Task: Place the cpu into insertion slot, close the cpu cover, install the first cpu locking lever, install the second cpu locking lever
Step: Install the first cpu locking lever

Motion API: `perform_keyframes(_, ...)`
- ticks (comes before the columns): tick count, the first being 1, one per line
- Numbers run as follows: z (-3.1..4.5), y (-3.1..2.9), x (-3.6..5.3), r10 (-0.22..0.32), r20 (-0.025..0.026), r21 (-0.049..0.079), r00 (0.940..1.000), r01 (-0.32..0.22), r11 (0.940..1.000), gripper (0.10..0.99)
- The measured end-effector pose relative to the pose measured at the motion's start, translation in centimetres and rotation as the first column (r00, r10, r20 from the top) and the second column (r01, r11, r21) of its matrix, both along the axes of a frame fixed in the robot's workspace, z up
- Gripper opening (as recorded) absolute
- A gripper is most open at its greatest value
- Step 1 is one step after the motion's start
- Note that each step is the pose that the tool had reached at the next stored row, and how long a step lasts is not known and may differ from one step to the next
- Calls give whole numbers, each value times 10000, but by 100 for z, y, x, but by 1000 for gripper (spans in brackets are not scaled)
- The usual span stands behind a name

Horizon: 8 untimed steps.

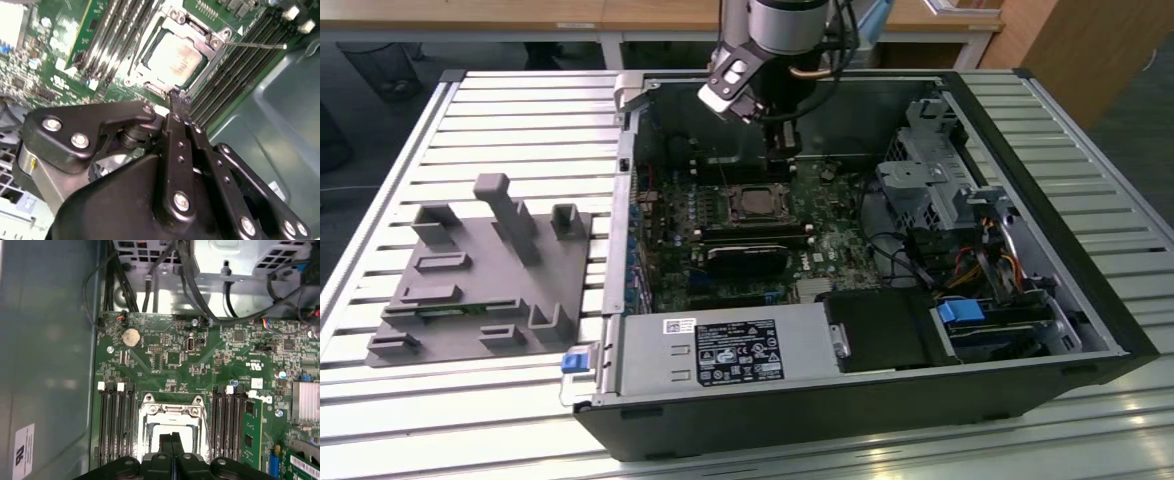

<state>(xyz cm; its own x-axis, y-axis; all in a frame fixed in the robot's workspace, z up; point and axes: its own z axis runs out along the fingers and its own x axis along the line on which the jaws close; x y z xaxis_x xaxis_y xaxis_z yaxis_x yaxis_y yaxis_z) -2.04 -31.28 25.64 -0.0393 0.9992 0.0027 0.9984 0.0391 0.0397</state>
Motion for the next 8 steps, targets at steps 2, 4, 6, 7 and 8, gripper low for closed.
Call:
perform_keyframes(2, 1, 0, 0, 376, -1, -2, 9993, -376, 9993, 106)
perform_keyframes(4, 1, 0, 0, 735, -1, -1, 9973, -735, 9973, 106)
perform_keyframes(6, 1, 0, 0, 1093, -1, -2, 9940, -1093, 9940, 106)
perform_keyframes(7, 1, -1, 0, 1272, -1, -2, 9919, -1272, 9919, 106)
perform_keyframes(8, 1, -1, 0, 1455, -1, -2, 9894, -1455, 9894, 106)
